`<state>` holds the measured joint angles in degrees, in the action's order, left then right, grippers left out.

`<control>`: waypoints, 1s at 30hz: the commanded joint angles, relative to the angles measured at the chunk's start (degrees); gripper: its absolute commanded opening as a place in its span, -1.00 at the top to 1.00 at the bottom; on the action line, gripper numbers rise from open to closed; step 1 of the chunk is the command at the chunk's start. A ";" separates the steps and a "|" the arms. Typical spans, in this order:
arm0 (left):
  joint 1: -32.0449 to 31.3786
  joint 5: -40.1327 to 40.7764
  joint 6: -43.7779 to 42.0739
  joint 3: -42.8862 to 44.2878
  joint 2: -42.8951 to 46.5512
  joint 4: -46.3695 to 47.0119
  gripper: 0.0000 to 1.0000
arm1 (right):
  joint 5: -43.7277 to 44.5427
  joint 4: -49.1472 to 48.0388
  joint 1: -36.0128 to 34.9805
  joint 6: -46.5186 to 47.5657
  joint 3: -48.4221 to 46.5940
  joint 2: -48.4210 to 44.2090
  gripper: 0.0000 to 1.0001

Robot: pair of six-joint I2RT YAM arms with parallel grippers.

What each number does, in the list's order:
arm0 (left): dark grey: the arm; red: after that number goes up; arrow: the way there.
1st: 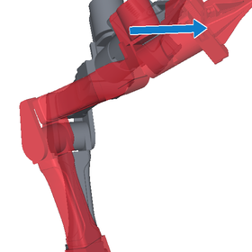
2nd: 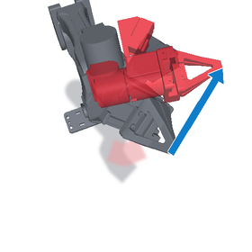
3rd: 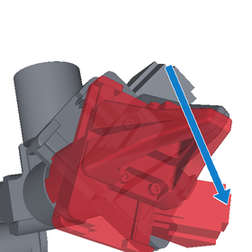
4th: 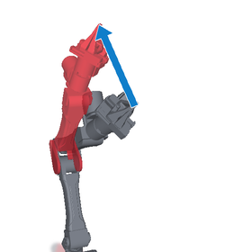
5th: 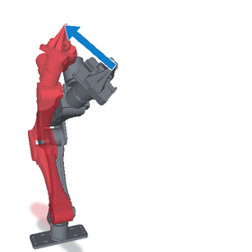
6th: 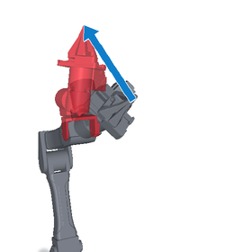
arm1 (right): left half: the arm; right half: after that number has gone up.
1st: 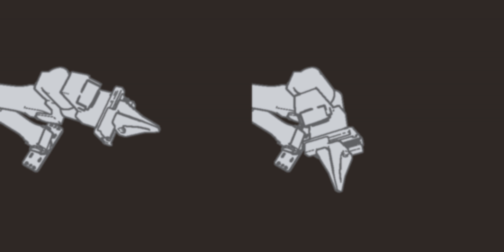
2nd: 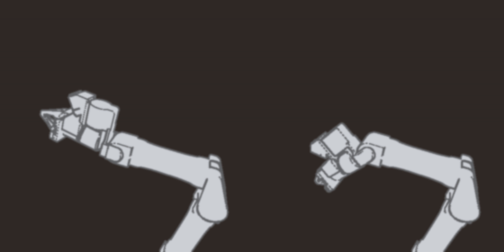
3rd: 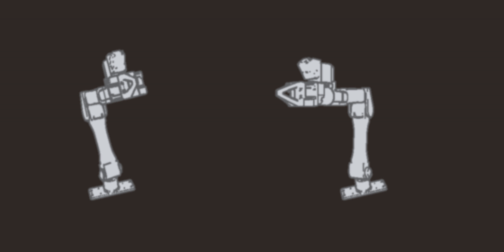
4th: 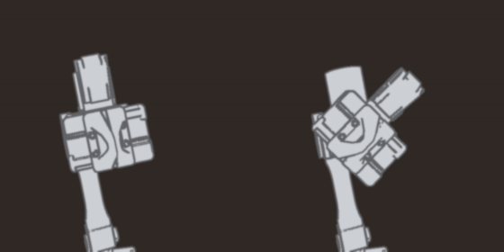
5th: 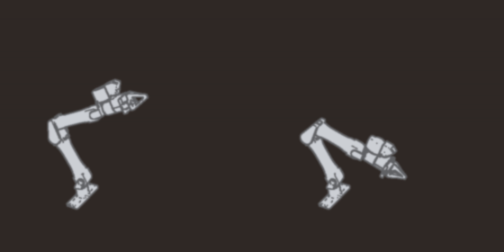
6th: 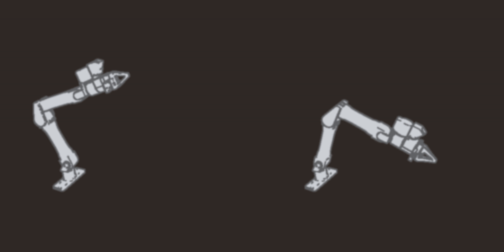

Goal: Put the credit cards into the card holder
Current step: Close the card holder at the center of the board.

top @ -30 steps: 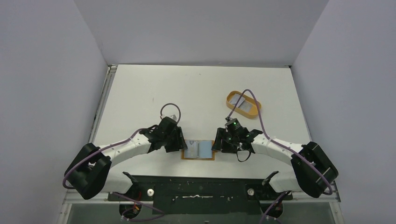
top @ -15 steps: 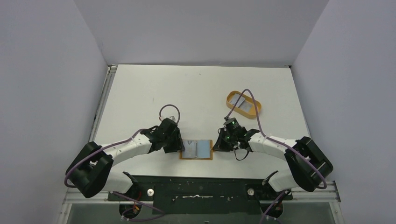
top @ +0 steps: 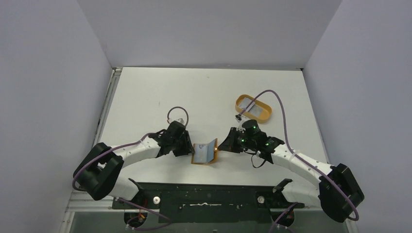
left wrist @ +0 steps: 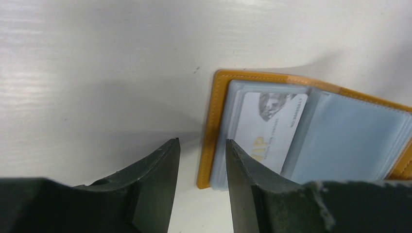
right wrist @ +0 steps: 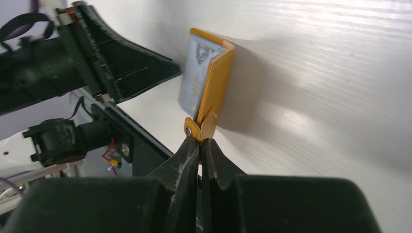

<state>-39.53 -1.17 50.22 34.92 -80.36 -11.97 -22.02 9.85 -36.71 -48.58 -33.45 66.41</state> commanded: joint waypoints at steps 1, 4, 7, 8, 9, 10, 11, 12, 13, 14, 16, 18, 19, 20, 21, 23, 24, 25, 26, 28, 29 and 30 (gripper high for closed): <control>-0.05 -1.31 -0.34 0.03 -5.47 1.29 0.24 | -6.74 -15.04 0.87 -3.62 3.11 -1.44 1.00; -0.39 -2.30 0.04 0.68 -7.37 2.60 0.24 | -8.69 -24.11 0.97 -8.05 5.36 -0.10 1.00; -0.63 -2.76 0.23 1.28 -8.41 2.93 0.25 | -9.92 -29.88 0.88 -11.11 5.55 2.65 1.00; -0.66 -2.78 0.31 1.18 -8.60 3.06 0.25 | -10.36 -31.62 0.87 -11.80 5.41 3.72 1.00; -0.67 -2.79 0.39 1.14 -8.59 3.04 0.25 | -10.49 -32.62 0.78 -12.27 5.14 4.77 1.00; -0.71 -2.74 0.47 1.06 -8.42 3.08 0.25 | -10.73 -33.72 0.65 -12.66 4.80 5.83 1.00; -0.65 -2.58 0.61 0.71 -8.15 2.84 0.25 | -10.89 -34.66 0.46 -12.90 4.38 6.97 1.00; -0.64 -2.39 0.81 0.31 -7.61 2.59 0.25 | -10.86 -35.01 0.34 -13.08 3.87 7.89 1.00; -0.57 -2.20 0.89 -0.08 -6.77 2.27 0.25 | -10.73 -35.25 0.13 -13.24 3.42 8.68 1.00; -0.37 -1.64 1.07 -0.57 -5.69 1.84 0.25 | -10.56 -35.51 0.00 -13.36 3.08 9.20 1.00; 0.22 -1.22 1.15 -1.37 -2.85 0.69 0.24 | -10.38 -35.55 -0.24 -13.24 2.29 10.16 1.00; 0.81 -0.60 0.83 -1.91 -0.07 -0.69 0.22 | -10.26 -35.51 -0.46 -13.14 1.77 11.10 1.00; 1.08 -0.26 0.65 -2.03 1.23 -1.60 0.21 | -10.25 -35.17 -0.78 -12.89 1.34 11.60 1.00; 1.30 0.14 0.47 -2.09 2.64 -2.67 0.21 | -10.14 -34.78 -1.06 -12.67 0.87 12.00 1.00; 1.48 0.62 0.34 -2.24 3.97 -3.71 0.21 | -9.96 -34.46 -1.37 -12.42 0.44 12.53 1.00; 1.64 1.87 0.59 -3.04 6.92 -5.40 0.21 | -9.71 -34.20 -2.09 -12.01 -0.38 13.77 1.00; 1.71 2.62 0.99 -3.79 8.36 -5.78 0.21 | -9.50 -34.15 -2.51 -11.92 -0.82 14.48 1.00; 1.78 3.05 1.43 -4.61 9.84 -5.84 0.21 | -9.31 -34.11 -2.90 -11.83 -1.22 15.14 1.00; 1.86 3.40 1.80 -5.40 11.22 -5.90 0.21 | -9.22 -34.21 -3.28 -11.81 -1.65 15.95 1.00; 2.17 4.32 2.43 -6.34 14.05 -6.80 0.21 | -9.04 -34.41 -4.03 -11.74 -2.46 17.75 1.00; 2.28 4.79 2.65 -6.69 15.36 -7.57 0.21 | -8.84 -34.53 -4.55 -11.61 -2.95 18.54 1.00; 2.39 5.24 2.80 -6.90 16.77 -8.48 0.21 | -8.70 -34.55 -5.23 -11.44 -3.59 19.27 1.00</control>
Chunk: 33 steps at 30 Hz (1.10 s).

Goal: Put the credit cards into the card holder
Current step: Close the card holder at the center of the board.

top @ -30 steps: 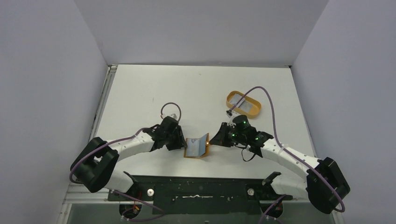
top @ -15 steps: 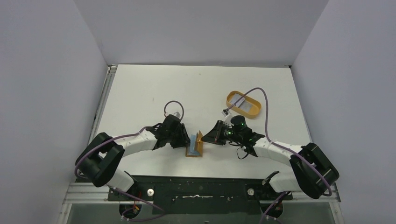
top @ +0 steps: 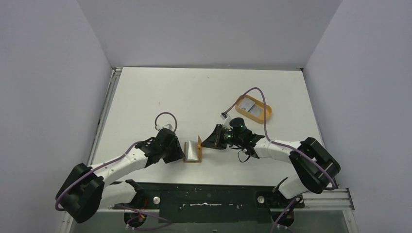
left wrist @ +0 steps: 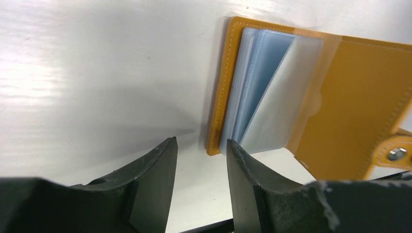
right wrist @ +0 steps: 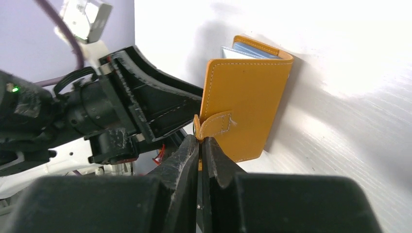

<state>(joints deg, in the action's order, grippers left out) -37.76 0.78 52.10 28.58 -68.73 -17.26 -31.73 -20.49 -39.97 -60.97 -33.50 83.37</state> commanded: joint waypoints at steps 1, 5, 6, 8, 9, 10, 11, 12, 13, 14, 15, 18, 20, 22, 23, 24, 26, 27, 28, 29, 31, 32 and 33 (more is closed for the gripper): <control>0.66 3.86 1.10 -0.73 6.38 -4.10 0.21 | 1.16 -4.10 -2.49 1.09 -4.11 3.11 1.00; 1.01 6.71 2.54 -2.03 11.66 -7.32 0.21 | 1.69 -3.31 -4.59 2.15 -7.01 6.66 1.00; 1.14 7.68 3.11 -2.56 12.73 -7.57 0.21 | 1.78 -2.78 -5.00 2.48 -7.99 7.72 1.00; 1.76 8.43 4.20 -3.88 14.67 -7.28 0.15 | 1.96 -2.00 -5.74 3.12 -9.47 9.83 1.00; 2.07 8.34 4.46 -4.41 15.29 -6.89 0.09 | 2.16 -1.40 -5.95 3.42 -10.16 10.96 1.00; 2.39 8.22 4.66 -4.89 15.72 -6.58 0.03 | 2.27 -1.10 -6.19 3.67 -10.85 12.10 1.00; 2.69 8.12 4.94 -5.12 15.98 -6.38 -0.05 | 2.19 -0.94 -6.46 3.89 -11.49 13.09 1.00; 3.08 7.81 5.17 -5.38 15.90 -6.17 -0.09 | 2.25 -0.43 -6.71 4.20 -12.41 14.20 1.00; 3.55 7.45 5.09 -5.52 15.60 -5.99 -0.12 | 2.41 0.59 -7.01 4.83 -13.45 15.13 1.00; 4.03 7.04 4.81 -5.55 15.30 -5.69 -0.14 | 2.83 2.22 -7.38 5.73 -14.57 15.95 1.00; 4.39 6.72 4.63 -5.51 14.89 -5.42 -0.16 | 3.33 3.92 -7.93 7.10 -15.89 16.67 1.00; 5.72 5.78 4.04 -5.13 14.12 -5.18 -0.22 | 4.45 9.03 -9.24 10.37 -19.52 18.82 0.79; 6.37 5.37 3.75 -4.67 14.23 -5.45 -0.29 | 4.58 11.36 -10.11 12.05 -21.32 19.99 0.53; 6.98 5.26 3.27 -4.14 14.93 -6.03 -0.36 | 5.08 14.12 -11.06 14.05 -23.09 20.41 0.24; 7.26 5.34 3.09 -3.81 15.46 -6.53 -0.40 | 5.62 15.56 -11.55 15.16 -23.94 20.16 0.13; 7.46 5.48 2.90 -3.49 16.06 -6.96 -0.45 | 6.41 17.34 -12.02 16.40 -24.70 19.71 0.05; 8.03 5.80 2.60 -2.90 17.28 -7.71 -0.55 | 8.01 20.12 -12.88 18.70 -26.01 18.54 -0.09; 8.36 5.77 2.31 -2.65 17.87 -7.90 -0.59 | 8.85 22.51 -13.27 19.54 -26.56 17.63 -0.15; 8.66 5.73 2.07 -2.44 18.46 -8.10 -0.62 | 9.59 23.68 -13.49 20.20 -26.59 16.55 -0.20; 8.93 5.65 1.72 -2.21 18.87 -8.33 -0.63 | 10.35 24.56 -13.63 20.63 -26.43 15.47 -0.24; 9.50 5.64 1.17 -1.75 19.47 -8.89 -0.63 | 11.26 25.76 -13.73 21.13 -25.91 13.23 -0.30; 9.80 5.45 0.87 -1.55 19.58 -8.93 -0.64 | 11.54 26.37 -13.78 21.36 -25.70 12.08 -0.32; 10.14 5.21 0.57 -1.39 19.56 -8.93 -0.64 | 11.80 26.91 -13.79 21.60 -25.45 11.03 -0.34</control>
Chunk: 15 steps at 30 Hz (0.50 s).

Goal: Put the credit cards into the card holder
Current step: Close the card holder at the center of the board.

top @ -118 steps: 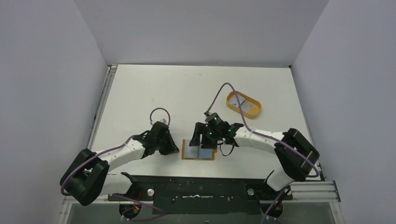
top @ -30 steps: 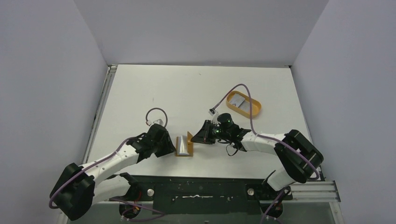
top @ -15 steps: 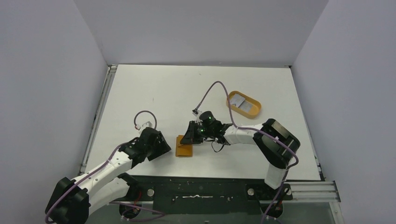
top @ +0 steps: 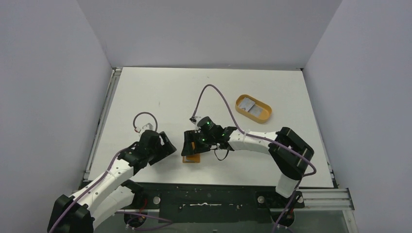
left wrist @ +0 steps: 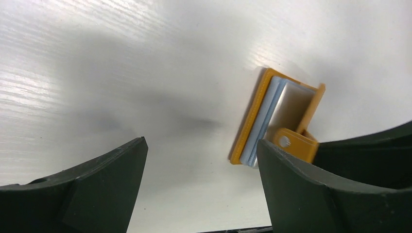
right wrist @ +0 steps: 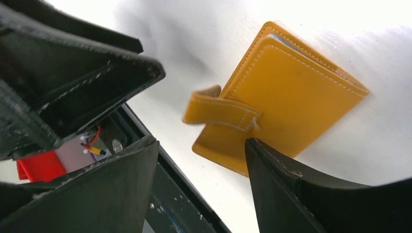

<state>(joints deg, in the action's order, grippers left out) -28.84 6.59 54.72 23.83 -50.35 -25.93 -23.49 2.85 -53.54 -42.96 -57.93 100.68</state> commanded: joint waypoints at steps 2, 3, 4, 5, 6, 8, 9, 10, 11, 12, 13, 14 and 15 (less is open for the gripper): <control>1.86 -1.07 -2.53 3.80 0.73 -0.35 -0.64 | 4.19 5.46 -0.21 3.92 -0.66 -8.45 -0.36; 2.12 -1.38 -2.84 4.07 0.46 -0.27 -0.64 | 4.76 6.15 -0.22 4.21 -0.34 -9.61 -0.36; 2.34 -1.69 -3.05 4.42 0.16 -0.26 -0.64 | 5.18 6.59 -0.12 4.48 0.11 -10.98 -0.36; 2.53 -1.87 -3.35 4.79 -0.10 -0.32 -0.64 | 5.40 6.75 -0.02 4.75 0.61 -12.15 -0.36; 2.56 -1.97 -3.61 5.20 -0.35 -0.38 -0.64 | 5.71 6.96 -0.04 5.27 1.04 -13.08 -0.37; 2.71 -1.94 -4.09 5.95 -0.58 -0.27 -0.64 | 6.12 7.83 0.18 5.67 1.21 -13.92 -0.38; 2.78 -1.92 -4.28 6.29 -0.70 -0.22 -0.64 | 6.28 8.33 0.45 5.61 1.16 -14.19 -0.38; 2.88 -2.01 -4.60 6.76 -0.76 -0.37 -0.64 | 6.78 8.58 0.79 5.38 1.27 -14.62 -0.37; 2.91 -2.06 -4.93 7.45 -0.84 -0.48 -0.64 | 7.58 8.61 1.18 4.90 1.66 -15.31 -0.37; 2.91 -2.26 -5.42 7.94 -0.86 -0.52 -0.64 | 8.39 8.13 1.73 4.17 2.85 -16.43 -0.36; 2.90 -2.66 -5.91 8.49 -0.85 -0.54 -0.64 | 9.21 7.65 2.51 3.35 4.06 -17.96 -0.34; 2.91 -3.33 -6.65 9.03 -0.84 -0.45 -0.64 | 10.77 7.43 3.26 2.60 5.25 -19.16 -0.31; 2.87 -3.79 -7.51 9.64 -0.95 -0.22 -0.64 | 11.81 7.17 4.02 2.45 6.52 -20.02 -0.26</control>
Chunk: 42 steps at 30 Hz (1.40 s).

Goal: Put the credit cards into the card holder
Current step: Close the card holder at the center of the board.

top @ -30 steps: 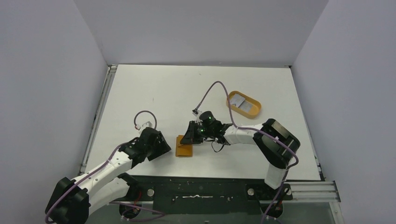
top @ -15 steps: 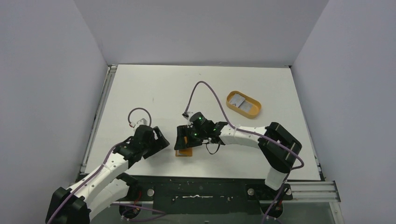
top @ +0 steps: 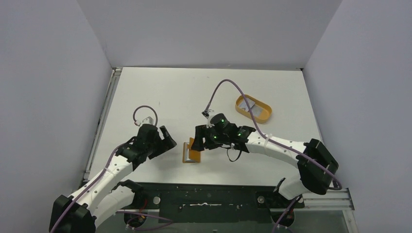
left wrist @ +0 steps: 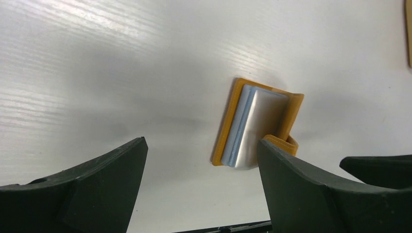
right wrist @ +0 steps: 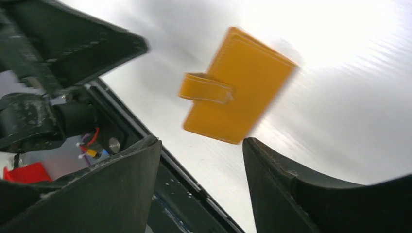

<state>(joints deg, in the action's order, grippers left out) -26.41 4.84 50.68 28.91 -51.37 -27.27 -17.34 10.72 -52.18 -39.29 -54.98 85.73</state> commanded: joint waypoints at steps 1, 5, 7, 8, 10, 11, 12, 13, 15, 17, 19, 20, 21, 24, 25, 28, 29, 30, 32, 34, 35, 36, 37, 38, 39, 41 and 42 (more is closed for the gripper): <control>0.34 -2.55 -4.04 5.15 -0.10 1.09 -0.64 | 6.37 -0.67 3.25 -1.17 4.28 -5.29 -0.18; 0.06 -3.50 -5.83 6.82 -1.62 1.10 -0.65 | 4.37 -0.94 4.54 -0.45 3.96 -0.69 0.14; -0.10 -4.18 -6.19 7.30 -2.97 1.33 -0.65 | 2.56 -4.61 4.23 -1.36 3.71 1.78 0.21; -0.19 -4.41 -6.28 7.63 -3.69 1.40 -0.65 | 1.89 -6.09 3.78 -1.88 3.26 2.96 0.22; -0.78 -4.81 -6.38 8.03 -5.24 1.95 -0.66 | 1.20 -7.72 2.13 -2.19 1.54 5.65 0.22; -1.08 -4.84 -6.45 8.32 -6.07 2.17 -0.66 | 0.91 -8.02 1.40 -2.22 0.49 7.09 0.22; -1.43 -4.84 -6.53 8.54 -6.95 2.48 -0.66 | 0.53 -8.53 0.90 -2.35 -0.40 8.49 0.22; -1.79 -4.69 -6.57 8.91 -7.95 2.51 -0.68 | 0.10 -9.21 0.52 -2.56 -1.14 9.95 0.21; -2.33 -4.24 -6.41 9.58 -9.73 2.60 -0.86 | -0.52 -9.86 0.04 -2.87 -2.18 12.39 0.20; -2.92 -3.88 -6.17 10.11 -11.27 3.16 -0.88 | -0.59 -9.10 -0.37 -2.62 -3.29 14.12 0.17; -3.76 -3.26 -6.11 10.57 -12.79 3.91 -0.89 | -0.34 -8.08 -0.46 -2.43 -4.03 15.05 0.15; -4.12 -3.05 -6.22 10.75 -13.46 4.23 -0.89 | -0.14 -7.57 -0.47 -2.36 -4.36 15.40 0.14; -4.55 -2.74 -6.32 11.00 -14.25 4.56 -0.89 | 0.00 -7.02 -0.46 -2.29 -4.68 15.77 0.13; -5.53 -2.57 -6.75 11.96 -17.64 5.33 -0.89 | 0.37 -5.39 -0.60 -2.22 -5.33 16.93 0.12; -5.84 -2.25 -6.89 12.30 -18.96 5.37 -0.89 | 0.38 -5.03 -0.60 -2.27 -5.45 17.23 0.11; -6.18 -2.30 -6.62 13.30 -22.87 5.35 -0.86 | 0.63 -4.87 -0.65 -2.46 -5.05 17.07 0.09; -6.25 -2.26 -6.45 13.36 -23.85 5.63 -0.84 | 0.72 -4.85 -0.64 -2.50 -4.93 16.91 0.09; -6.32 -2.11 -6.34 13.32 -24.68 6.11 -0.82 | 0.88 -4.69 -0.66 -2.47 -4.80 16.66 0.08; -6.31 -1.77 -6.21 13.28 -26.32 6.44 -0.75 | 1.28 -4.57 -0.64 -2.42 -4.50 16.05 0.06; -6.20 -1.62 -6.12 13.43 -28.00 6.24 -0.62 | 1.57 -4.12 -0.65 -2.20 -4.12 15.10 0.04; -6.19 -1.37 -6.03 13.48 -28.64 6.14 -0.53 | 1.86 -3.64 -0.64 -2.00 -3.90 14.35 0.03; -6.19 -1.02 -5.98 13.47 -29.30 5.90 -0.47 | 2.32 -3.22 -0.64 -1.86 -3.53 13.39 0.01; -6.15 -0.78 -5.90 13.34 -29.76 5.75 -0.40 | 2.78 -2.90 -0.59 -1.85 -3.02 12.27 -0.01; -6.11 -0.60 -5.78 13.18 -30.24 5.67 -0.33 | 3.21 -2.68 -0.50 -1.86 -2.30 11.06 -0.03; -6.03 -0.43 -5.69 12.78 -30.58 5.71 -0.24 | 3.68 -2.50 -0.28 -2.07 -1.14 9.87 -0.06; -6.02 -0.21 -5.39 12.10 -31.01 5.75 -0.14 | 4.11 -2.82 0.62 -2.92 0.92 7.69 -0.11; -6.02 -0.14 -5.36 11.68 -31.22 6.03 -0.09 | 3.72 -3.48 1.26 -3.49 2.00 7.01 -0.13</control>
<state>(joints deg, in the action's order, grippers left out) -32.53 2.50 45.25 40.18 -81.34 -22.50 -15.68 8.29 -52.38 -41.82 -55.68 98.94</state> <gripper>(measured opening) 0.584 0.547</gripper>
